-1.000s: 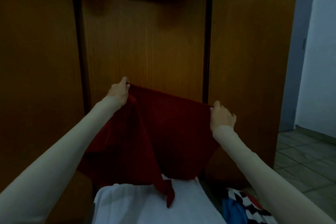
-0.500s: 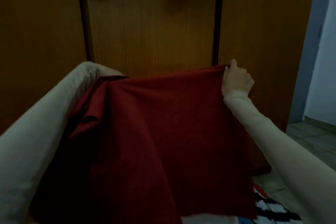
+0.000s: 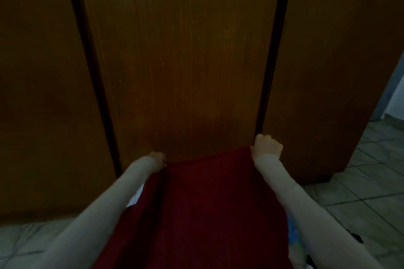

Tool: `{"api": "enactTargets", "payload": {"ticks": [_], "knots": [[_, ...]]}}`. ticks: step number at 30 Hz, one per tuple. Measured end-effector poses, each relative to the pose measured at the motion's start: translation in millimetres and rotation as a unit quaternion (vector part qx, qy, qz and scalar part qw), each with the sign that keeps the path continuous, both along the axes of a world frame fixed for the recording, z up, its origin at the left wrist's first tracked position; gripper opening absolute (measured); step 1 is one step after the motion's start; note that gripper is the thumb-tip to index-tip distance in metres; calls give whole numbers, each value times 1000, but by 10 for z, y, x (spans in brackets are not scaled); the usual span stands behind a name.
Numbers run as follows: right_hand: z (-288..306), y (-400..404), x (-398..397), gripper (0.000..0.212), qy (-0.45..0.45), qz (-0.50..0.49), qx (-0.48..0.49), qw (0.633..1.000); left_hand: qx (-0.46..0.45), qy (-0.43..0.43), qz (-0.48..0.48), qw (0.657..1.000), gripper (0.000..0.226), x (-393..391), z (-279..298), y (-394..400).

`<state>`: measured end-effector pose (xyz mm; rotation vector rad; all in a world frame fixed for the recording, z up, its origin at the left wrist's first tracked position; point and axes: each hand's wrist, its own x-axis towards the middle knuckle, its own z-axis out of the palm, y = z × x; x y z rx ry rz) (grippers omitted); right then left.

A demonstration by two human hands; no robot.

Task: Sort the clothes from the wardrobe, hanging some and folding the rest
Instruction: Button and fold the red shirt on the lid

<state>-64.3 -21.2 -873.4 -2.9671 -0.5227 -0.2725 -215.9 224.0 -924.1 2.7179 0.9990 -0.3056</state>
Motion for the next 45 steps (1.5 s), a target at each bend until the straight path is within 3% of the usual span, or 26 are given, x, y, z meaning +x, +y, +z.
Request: {"api": "enactTargets", "payload": {"ticks": [3,5,7,10,13,16,24,26,31,34,37,40,45], "knots": [[-380,97,101,22,56,-12,29,998,93,-31,21,995,38,28,-247,-233],[-466,162,142,27,92,-27,102,990,195,-47,14,980,54,38,-385,-378],[-593,252,182,38,142,-33,173,974,240,-81,-25,967,58,76,-476,-550],[-915,353,121,53,206,9,159,966,144,-121,-85,979,52,130,-778,-955],[-1302,341,7,56,230,81,-23,970,18,-84,-30,996,56,170,-1168,-1066],[-1578,207,-13,62,193,126,-138,963,21,-87,-27,996,58,225,-1326,-999],[-1721,164,190,72,122,181,-142,966,32,-105,-30,994,59,350,-1417,-833],[-1742,205,243,88,100,186,-135,968,35,-103,-29,994,59,403,-1414,-799],[-1742,290,282,105,86,197,-140,966,34,-96,-31,994,60,480,-1405,-736],[-1731,273,260,66,83,191,-159,965,18,-97,-44,994,62,473,-1376,-719],[-1708,252,220,59,50,195,-193,960,-70,-160,-58,983,59,415,-1301,-678],[-1676,289,177,57,18,191,-217,957,-156,-271,-28,950,44,208,-1180,-604],[-1601,360,56,54,-38,190,-283,939,17,-314,-18,949,37,-423,-1104,-402]]}}
